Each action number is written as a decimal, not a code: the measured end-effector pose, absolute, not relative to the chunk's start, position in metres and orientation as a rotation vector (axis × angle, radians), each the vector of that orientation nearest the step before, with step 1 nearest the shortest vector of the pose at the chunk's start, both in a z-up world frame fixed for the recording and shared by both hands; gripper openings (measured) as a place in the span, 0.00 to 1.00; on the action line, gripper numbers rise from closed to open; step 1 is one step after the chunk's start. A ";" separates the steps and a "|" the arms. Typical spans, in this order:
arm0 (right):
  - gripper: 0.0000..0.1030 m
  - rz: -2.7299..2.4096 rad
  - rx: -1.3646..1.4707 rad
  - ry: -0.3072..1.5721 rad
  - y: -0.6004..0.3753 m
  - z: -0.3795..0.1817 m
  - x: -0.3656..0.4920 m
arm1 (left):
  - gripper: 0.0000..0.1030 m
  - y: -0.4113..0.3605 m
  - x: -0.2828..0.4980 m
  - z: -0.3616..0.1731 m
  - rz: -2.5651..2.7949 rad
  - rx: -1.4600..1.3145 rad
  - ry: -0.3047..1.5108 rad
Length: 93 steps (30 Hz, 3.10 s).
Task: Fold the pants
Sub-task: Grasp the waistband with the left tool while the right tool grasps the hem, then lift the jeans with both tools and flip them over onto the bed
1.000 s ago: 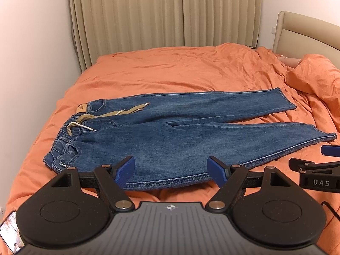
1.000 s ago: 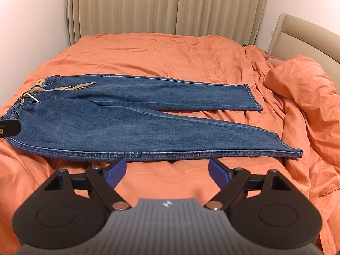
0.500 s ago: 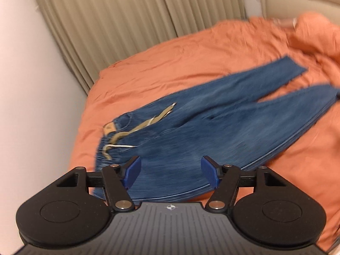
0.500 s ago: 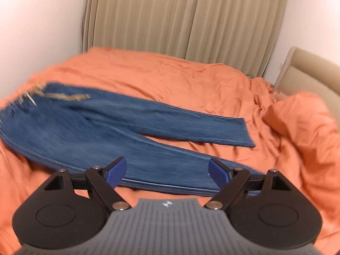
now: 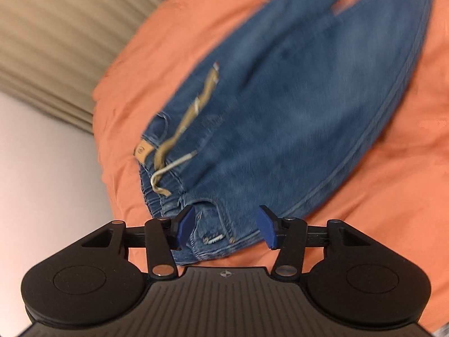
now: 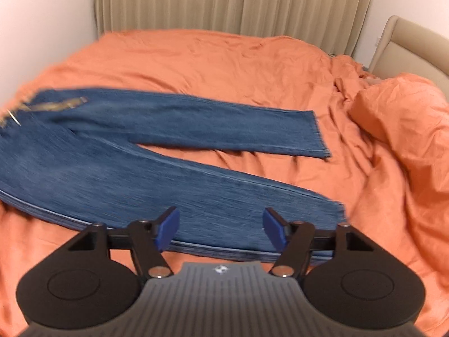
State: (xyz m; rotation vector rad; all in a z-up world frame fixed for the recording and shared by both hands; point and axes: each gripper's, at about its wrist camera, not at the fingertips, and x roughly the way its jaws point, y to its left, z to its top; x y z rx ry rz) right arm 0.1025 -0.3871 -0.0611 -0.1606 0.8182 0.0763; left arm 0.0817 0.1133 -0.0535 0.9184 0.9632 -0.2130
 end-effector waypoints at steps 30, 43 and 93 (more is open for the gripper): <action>0.38 0.126 -0.603 0.980 -0.420 -0.080 0.108 | 0.18 0.130 0.093 -0.107 -0.244 0.910 0.950; 0.30 0.263 -0.886 0.987 -0.419 -0.099 0.104 | 0.12 0.128 0.112 -0.070 -0.146 0.775 0.904; 0.00 0.110 -1.031 0.672 -0.427 -0.075 0.213 | 0.04 0.121 0.220 -0.010 0.116 0.597 0.751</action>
